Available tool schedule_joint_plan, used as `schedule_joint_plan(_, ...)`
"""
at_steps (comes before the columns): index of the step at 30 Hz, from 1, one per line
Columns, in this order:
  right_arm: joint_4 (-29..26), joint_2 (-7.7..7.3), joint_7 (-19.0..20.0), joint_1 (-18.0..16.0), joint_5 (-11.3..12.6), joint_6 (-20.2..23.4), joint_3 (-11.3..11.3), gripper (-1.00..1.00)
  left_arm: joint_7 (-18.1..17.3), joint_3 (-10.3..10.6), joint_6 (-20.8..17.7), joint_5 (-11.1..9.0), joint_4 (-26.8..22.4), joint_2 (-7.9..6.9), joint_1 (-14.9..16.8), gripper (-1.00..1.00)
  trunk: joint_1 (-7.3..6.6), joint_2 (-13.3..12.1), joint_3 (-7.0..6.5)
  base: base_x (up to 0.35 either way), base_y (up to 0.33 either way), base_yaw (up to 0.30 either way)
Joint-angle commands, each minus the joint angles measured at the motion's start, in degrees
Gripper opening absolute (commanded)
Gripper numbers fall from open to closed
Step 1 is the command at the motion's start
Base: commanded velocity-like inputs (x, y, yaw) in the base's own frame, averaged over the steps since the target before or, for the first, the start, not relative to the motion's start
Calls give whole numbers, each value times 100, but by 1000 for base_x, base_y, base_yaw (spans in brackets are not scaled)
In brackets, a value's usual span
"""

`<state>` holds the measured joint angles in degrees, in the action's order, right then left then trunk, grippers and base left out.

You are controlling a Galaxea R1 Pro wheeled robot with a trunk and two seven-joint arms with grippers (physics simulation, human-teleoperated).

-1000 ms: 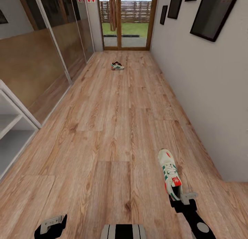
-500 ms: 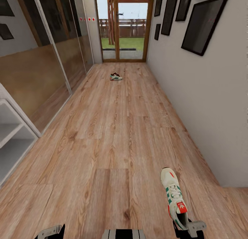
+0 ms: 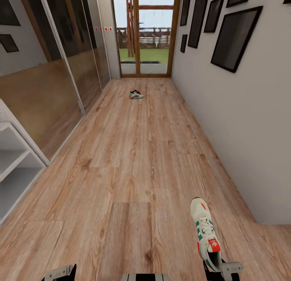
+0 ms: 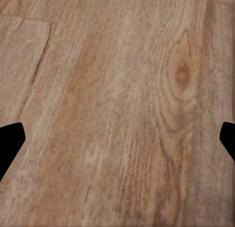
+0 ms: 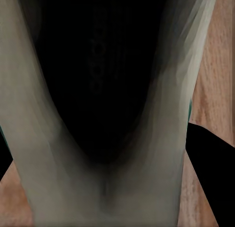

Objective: Pick up the two gym shoes and the two sandals from the corridor floor and place them onto the hallstand (shoe rack) in the corridor, making sure they are on the rack and not on the floor. Arrange them so the two gym shoes are next to each other and the two sandals are next to each other.

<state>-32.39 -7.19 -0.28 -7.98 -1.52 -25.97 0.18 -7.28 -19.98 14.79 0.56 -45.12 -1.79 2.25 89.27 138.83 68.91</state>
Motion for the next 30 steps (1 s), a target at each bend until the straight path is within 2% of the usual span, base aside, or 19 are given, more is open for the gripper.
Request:
schedule_joint_plan(1,6,-1,-8,-2,-16,-16,2,-100,-46,-24,15,6,4,4,4,100,-24,-40,-22,0,0,0)
schedule_joint_plan(7,31,1,-8,-2,-21,-15,5,-100,-46,-19,10,6,4,17,4,100,-155,-281,-179,0,0,7)
schedule_joint_plan(23,48,7,-8,-2,-23,-14,8,-100,-54,-15,15,-3,4,38,-5,100,-155,-281,-310,0,-4,132)
schedule_joint_plan(30,48,7,-8,-2,-23,-14,8,-100,-38,-15,15,-3,-5,47,-5,100,-155,-281,-361,-1,-198,180)
